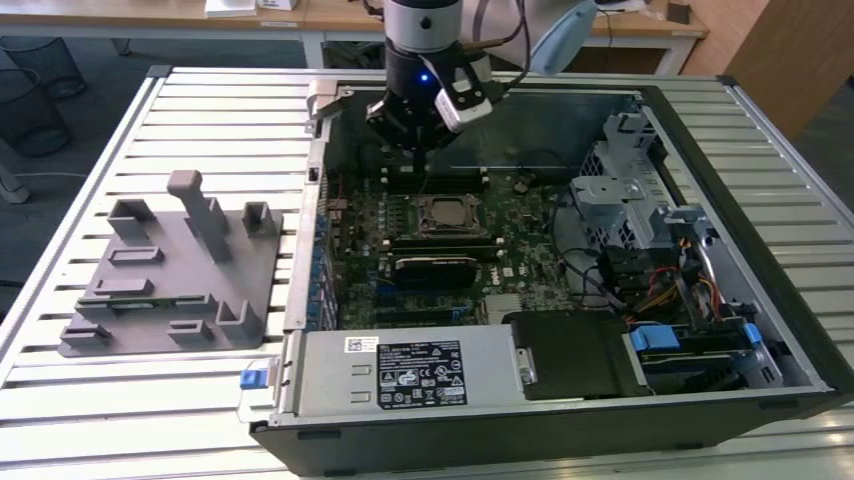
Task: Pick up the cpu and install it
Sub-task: 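Install the first cpu locking lever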
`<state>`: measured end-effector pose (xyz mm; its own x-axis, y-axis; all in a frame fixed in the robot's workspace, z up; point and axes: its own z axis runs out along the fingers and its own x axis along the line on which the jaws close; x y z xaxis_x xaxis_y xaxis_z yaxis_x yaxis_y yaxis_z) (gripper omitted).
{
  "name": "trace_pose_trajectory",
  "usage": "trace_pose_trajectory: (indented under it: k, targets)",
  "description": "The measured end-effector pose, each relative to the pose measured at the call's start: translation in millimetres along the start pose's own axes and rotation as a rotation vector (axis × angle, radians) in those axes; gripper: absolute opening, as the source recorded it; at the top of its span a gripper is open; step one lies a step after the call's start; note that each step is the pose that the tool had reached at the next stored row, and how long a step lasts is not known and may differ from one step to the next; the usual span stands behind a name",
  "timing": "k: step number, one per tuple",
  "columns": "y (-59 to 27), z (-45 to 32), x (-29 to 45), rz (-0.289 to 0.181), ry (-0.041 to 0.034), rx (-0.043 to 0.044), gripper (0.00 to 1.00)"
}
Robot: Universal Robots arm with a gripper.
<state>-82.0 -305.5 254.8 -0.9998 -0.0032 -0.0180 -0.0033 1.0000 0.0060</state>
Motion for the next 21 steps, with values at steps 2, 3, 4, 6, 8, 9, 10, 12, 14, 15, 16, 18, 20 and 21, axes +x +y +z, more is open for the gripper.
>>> trace_pose_trajectory:
  k: [2, 3, 4, 6, 8, 9, 10, 12, 14, 15, 16, 18, 20, 21]
  targets:
    - [0.0, 0.5, -6.4, 0.000, 0.0000, 0.0000, 0.11]
    - [0.0, 0.9, -8.0, 0.000, -0.0001, -0.0001, 0.11]
    - [0.0, 1.4, -8.7, 0.000, -0.0002, -0.0004, 0.11]
    - [-0.3, 1.9, -8.7, 0.000, 0.0002, -0.0096, 0.11]
    - [-1.2, 3.1, -8.7, 0.000, -0.0001, -0.0247, 0.11]
    - [-2.1, 3.7, -8.7, 0.000, -0.0003, -0.0266, 0.11]
    - [-3.1, 4.5, -8.7, 0.000, -0.0003, -0.0272, 0.11]
    - [-4.9, 6.5, -8.7, 0.001, -0.0005, -0.0278, 0.11]
    - [-6.7, 8.8, -8.7, 0.004, -0.0005, -0.0279, 0.11]
    - [-7.5, 9.9, -8.8, 0.005, -0.0005, -0.0284, 0.11]
    - [-8.4, 11.1, -9.0, 0.005, -0.0004, -0.0300, 0.11]
    - [-8.7, 13.4, -10.4, 0.005, -0.0006, -0.0321, 0.11]
    - [-8.8, 15.2, -13.9, 0.005, -0.0004, -0.0322, 0.11]
    - [-8.8, 16.0, -15.6, 0.005, -0.0005, -0.0332, 0.11]
